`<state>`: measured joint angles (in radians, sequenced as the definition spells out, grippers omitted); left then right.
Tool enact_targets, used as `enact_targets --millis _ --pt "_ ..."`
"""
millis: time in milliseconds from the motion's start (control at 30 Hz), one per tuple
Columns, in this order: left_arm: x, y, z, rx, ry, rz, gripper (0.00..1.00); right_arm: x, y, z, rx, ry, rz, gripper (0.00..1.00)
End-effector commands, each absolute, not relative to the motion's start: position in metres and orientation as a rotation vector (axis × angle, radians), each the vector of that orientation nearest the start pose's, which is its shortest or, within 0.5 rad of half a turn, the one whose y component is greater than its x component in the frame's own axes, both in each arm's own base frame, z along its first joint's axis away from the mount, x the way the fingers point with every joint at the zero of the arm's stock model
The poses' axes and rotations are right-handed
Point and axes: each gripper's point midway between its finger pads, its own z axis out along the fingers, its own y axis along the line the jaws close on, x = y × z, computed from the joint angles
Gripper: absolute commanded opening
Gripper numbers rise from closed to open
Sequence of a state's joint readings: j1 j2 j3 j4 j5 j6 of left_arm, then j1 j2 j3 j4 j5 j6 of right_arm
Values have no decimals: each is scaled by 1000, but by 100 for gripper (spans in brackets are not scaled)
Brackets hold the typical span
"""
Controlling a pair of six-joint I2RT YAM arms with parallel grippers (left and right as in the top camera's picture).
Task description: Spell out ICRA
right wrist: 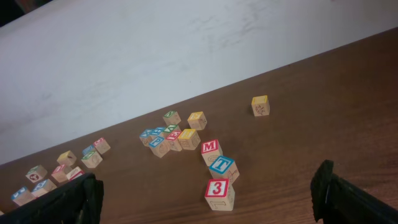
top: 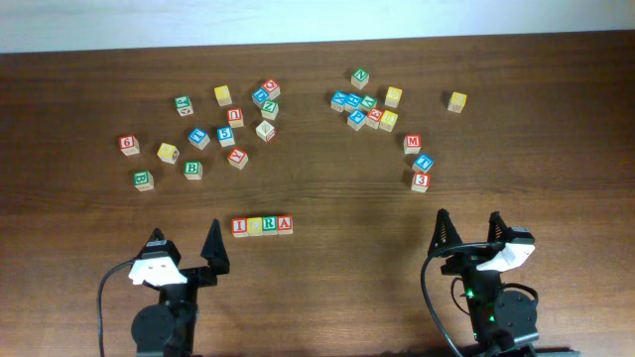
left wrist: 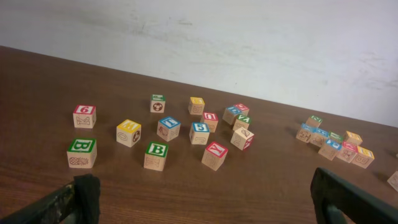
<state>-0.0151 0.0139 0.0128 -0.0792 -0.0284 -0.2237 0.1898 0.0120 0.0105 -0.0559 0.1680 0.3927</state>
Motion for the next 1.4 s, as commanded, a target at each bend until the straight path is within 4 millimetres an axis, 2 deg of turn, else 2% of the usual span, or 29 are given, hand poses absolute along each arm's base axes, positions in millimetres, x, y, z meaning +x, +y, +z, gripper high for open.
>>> enact_targets --millis 0,833,900,1000,1067,1367 --pt "246 -2 155 -166 1652 -160 99 245 15 160 305 1612 300 98" --pt "246 -2 155 -167 1652 -160 99 245 15 160 304 1612 298 98" --pt "246 -2 154 -167 1653 -160 99 245 15 160 253 1618 250 98" --pt "246 -2 155 -167 1652 -160 99 245 15 160 63 1632 72 98" --pt "246 -2 154 -167 1653 -160 99 245 15 160 -2 1633 11 98" --pt "246 -2 155 -167 1652 -160 99 245 15 160 -34 1632 -20 98"
